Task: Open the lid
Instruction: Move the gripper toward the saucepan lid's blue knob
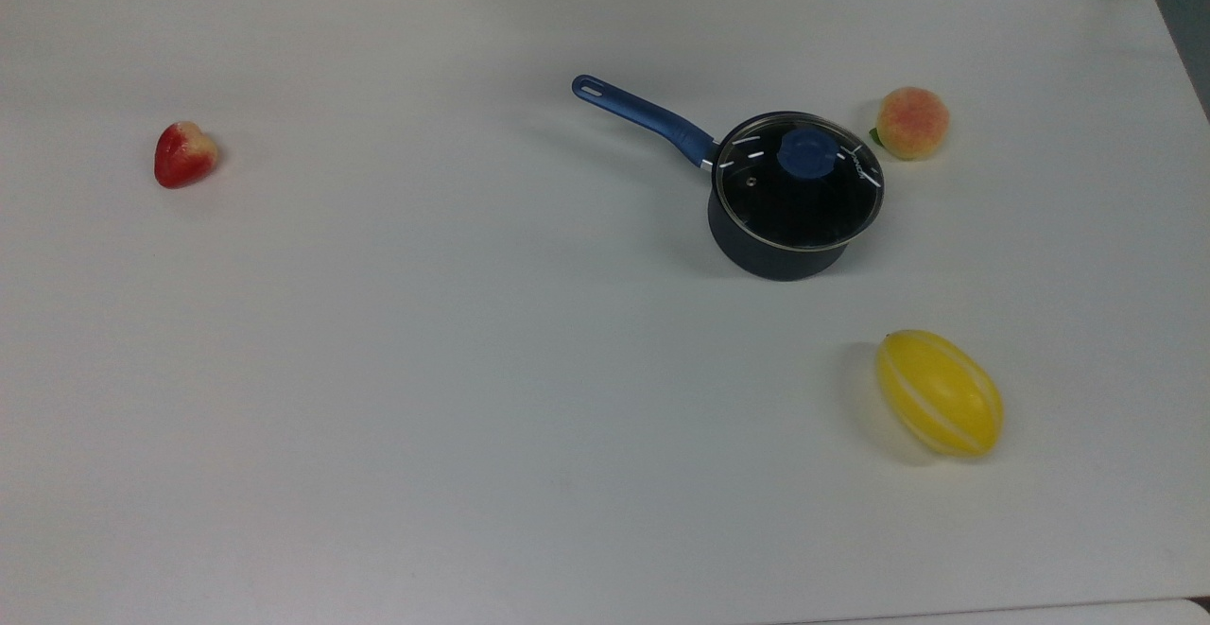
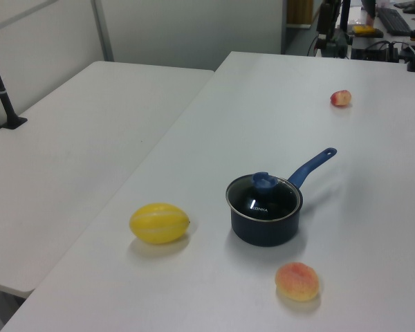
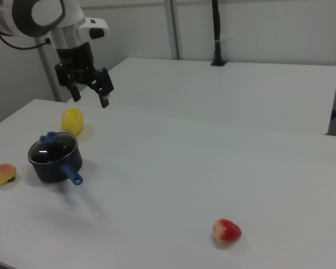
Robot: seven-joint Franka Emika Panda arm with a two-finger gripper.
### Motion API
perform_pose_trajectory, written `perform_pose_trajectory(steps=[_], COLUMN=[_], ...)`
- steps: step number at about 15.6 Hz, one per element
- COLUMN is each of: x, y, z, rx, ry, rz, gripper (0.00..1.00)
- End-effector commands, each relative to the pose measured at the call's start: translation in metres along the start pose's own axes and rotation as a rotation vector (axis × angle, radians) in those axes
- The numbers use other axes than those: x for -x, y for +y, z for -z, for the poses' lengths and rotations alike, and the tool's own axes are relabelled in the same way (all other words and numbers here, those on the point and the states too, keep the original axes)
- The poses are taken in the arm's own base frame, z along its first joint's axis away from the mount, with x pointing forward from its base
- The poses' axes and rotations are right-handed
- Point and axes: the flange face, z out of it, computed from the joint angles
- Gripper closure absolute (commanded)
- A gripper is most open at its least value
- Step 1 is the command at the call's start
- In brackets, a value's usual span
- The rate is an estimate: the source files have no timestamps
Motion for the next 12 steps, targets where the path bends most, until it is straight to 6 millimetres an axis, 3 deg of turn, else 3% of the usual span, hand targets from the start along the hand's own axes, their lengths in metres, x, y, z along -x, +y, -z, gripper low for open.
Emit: perform_pose_trajectory(steps=[1,12], x=[0.0065,0.0072], y=[-0.0081,-0.0088], z=[-0.0001,0.0005], rx=[0.002,-0.004], ry=[-0.013,-0.014], rz=[0.019,0.031], gripper=[0.0,0.0])
